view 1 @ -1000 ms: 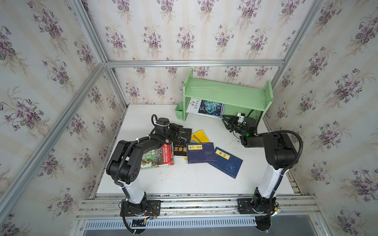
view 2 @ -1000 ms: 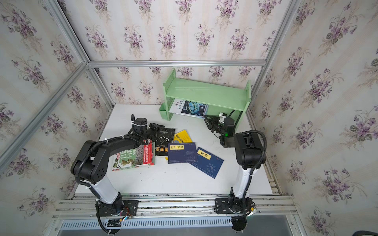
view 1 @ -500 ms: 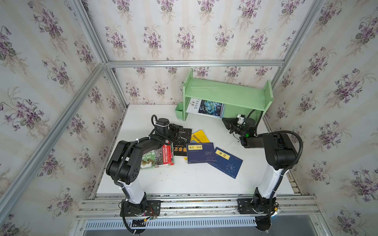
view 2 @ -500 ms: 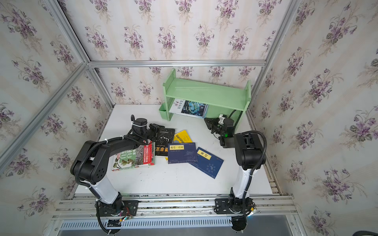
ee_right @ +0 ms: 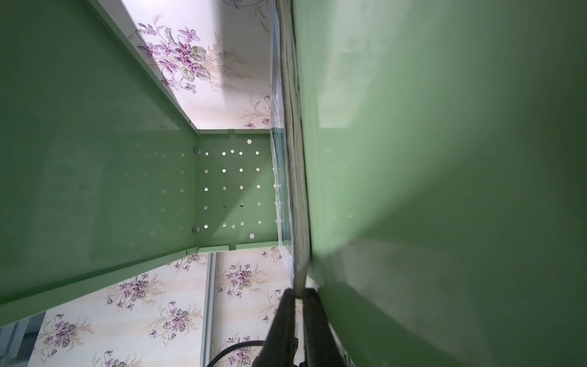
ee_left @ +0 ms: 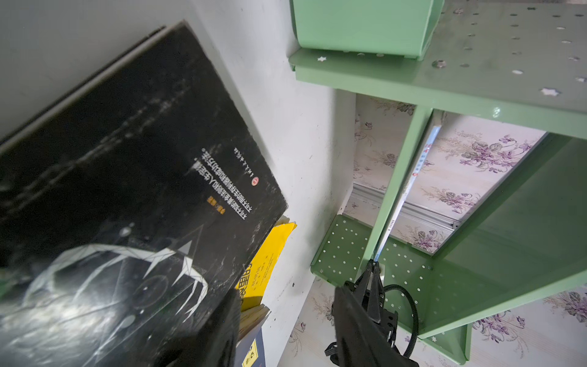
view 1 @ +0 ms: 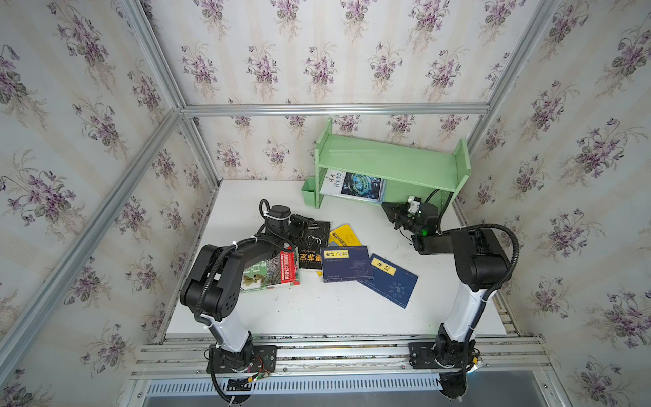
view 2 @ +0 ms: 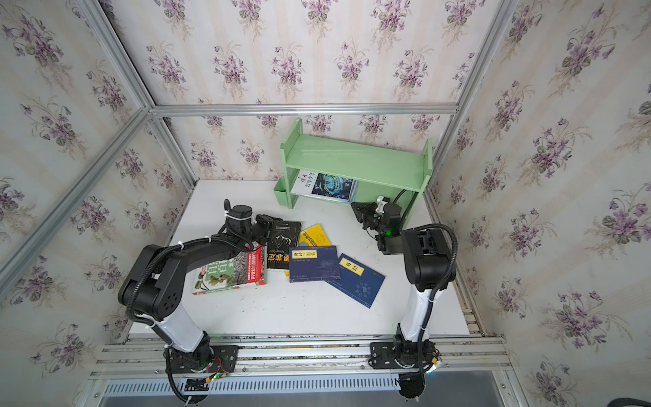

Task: Stacking books/files
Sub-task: Move the book to the bookshelf, then move the book to the middle-left of the table.

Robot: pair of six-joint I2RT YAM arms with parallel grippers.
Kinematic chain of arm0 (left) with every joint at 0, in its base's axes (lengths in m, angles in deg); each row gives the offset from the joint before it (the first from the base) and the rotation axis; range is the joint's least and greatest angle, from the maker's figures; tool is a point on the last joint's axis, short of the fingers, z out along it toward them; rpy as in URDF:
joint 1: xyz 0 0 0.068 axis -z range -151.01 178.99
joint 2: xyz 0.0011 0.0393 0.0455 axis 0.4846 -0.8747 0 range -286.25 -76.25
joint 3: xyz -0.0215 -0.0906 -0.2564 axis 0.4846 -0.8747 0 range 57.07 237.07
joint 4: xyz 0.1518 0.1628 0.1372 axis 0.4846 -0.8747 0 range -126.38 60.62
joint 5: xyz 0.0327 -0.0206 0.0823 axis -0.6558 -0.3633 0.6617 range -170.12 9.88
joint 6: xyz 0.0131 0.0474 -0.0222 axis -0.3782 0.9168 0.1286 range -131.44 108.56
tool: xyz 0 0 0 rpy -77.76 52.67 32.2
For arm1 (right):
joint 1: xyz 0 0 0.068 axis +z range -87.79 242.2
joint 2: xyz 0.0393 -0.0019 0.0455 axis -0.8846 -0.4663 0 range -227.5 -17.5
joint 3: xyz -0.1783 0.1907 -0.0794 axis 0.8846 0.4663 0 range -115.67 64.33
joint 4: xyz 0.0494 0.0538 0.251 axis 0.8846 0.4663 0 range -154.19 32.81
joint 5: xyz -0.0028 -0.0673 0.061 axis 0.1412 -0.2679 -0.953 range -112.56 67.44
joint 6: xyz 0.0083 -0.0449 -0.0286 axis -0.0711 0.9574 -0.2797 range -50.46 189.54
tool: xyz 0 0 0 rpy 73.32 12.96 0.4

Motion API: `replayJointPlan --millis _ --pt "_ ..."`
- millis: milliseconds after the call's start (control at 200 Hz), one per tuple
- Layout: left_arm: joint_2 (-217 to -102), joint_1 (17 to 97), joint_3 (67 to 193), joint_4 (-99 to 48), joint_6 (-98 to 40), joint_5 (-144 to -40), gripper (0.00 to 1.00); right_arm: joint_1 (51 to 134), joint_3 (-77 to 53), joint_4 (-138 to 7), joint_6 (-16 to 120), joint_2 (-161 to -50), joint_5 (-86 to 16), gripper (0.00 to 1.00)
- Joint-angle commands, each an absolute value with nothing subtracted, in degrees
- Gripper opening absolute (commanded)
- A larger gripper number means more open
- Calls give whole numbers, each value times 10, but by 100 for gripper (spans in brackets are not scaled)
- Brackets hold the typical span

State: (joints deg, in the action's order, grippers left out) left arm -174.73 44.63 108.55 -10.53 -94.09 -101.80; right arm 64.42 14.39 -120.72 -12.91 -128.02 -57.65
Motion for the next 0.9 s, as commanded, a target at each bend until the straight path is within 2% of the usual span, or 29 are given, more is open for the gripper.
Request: replayJointPlan --millis 0,115,145,235,415,475,530,645,735,894 --pt "-1736 442 1079 -92 -937 -1014 51 645 151 -1234 -125 -1269 -574 22" --pt "-1718 436 1073 -94 -915 -1017 54 646 158 -1223 -106 -1241 -581 28" --pt "-1710 434 1070 -96 -904 -1020 60 647 161 -1212 -95 -1230 -584 29" --pt "-1676 421 1054 -115 -866 -1022 65 652 171 -1162 -55 -1189 -590 33" --pt "-1573 385 1041 -260 -738 -995 76 674 178 -934 70 -1078 -568 41" --pt "-1536 371 1035 -320 -705 -976 81 686 171 -842 124 -1040 -557 50" --pt "-1498 356 1026 -378 -683 -952 84 699 165 -762 173 -1005 -537 54" --pt "-1411 321 989 -459 -657 -904 99 730 179 -657 227 -937 -478 57" --pt "-1360 285 954 -497 -644 -887 99 770 193 -605 242 -886 -414 64" --pt "-1310 203 912 -525 -601 -870 99 843 201 -584 239 -846 -339 70"
